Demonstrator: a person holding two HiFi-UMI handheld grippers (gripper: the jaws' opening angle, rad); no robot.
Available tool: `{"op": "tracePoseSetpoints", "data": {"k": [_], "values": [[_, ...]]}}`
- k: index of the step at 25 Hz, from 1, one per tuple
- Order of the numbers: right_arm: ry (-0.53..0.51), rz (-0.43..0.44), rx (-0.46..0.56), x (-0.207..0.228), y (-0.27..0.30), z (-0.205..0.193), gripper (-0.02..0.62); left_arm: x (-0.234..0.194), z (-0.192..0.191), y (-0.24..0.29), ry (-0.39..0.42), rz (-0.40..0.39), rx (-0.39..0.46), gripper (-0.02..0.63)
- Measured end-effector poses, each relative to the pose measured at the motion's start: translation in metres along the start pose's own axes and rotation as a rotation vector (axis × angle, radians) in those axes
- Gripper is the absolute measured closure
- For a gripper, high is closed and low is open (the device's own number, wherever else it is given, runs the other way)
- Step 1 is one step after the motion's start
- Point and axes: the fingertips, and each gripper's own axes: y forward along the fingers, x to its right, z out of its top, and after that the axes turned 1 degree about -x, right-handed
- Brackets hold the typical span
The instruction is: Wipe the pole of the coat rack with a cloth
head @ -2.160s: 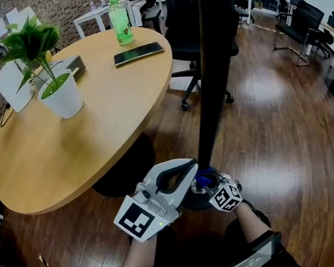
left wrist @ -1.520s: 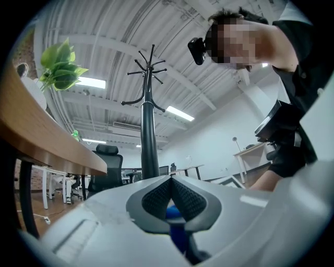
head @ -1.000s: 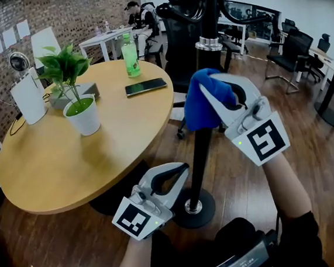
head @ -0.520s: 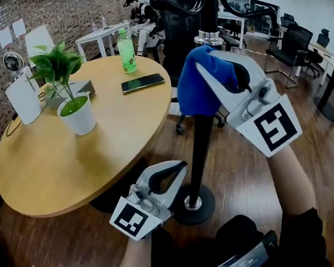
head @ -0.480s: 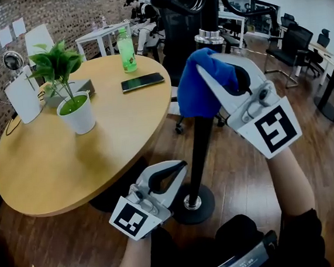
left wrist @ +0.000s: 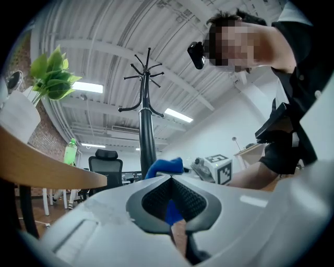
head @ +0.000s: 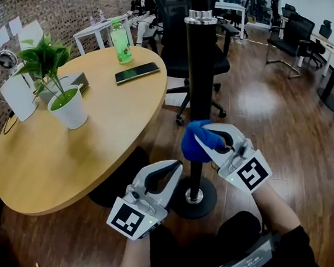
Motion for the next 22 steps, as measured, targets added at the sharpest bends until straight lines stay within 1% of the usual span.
{"op": "tracePoseSetpoints", "data": {"k": [3, 4, 12, 15, 18, 20, 22], "values": [[-0.027, 0.081, -0.260, -0.039, -0.023, -0.082, 0.574, 0.001, -0.012, 0.000, -0.008, -0.002, -0.026, 0.612], [-0.018, 0.096, -0.302, -0.052, -0.028, -0.101, 0.574, 0.001, -0.016, 0.000, -0.011, -0.003, -0.032, 0.612], [0.153, 0.196, -0.465, -0.145, -0.057, -0.220, 0.574, 0.000, -0.031, -0.003, -0.028, 0.006, -0.069, 0.612], [0.175, 0.241, -0.532, -0.171, -0.065, -0.254, 0.574, 0.000, -0.035, -0.005, -0.029, 0.011, -0.083, 0.612], [0.183, 0.283, -0.603, -0.189, -0.073, -0.281, 0.574, 0.000, -0.037, -0.009, -0.023, 0.015, -0.092, 0.612], [0.191, 0.294, -0.639, -0.197, -0.077, -0.294, 0.574, 0.000, -0.038, -0.012, -0.022, 0.021, -0.099, 0.612], [0.208, 0.292, -0.658, -0.199, -0.078, -0.298, 0.574, 0.000, -0.040, -0.014, -0.021, 0.026, -0.106, 0.612]]}}
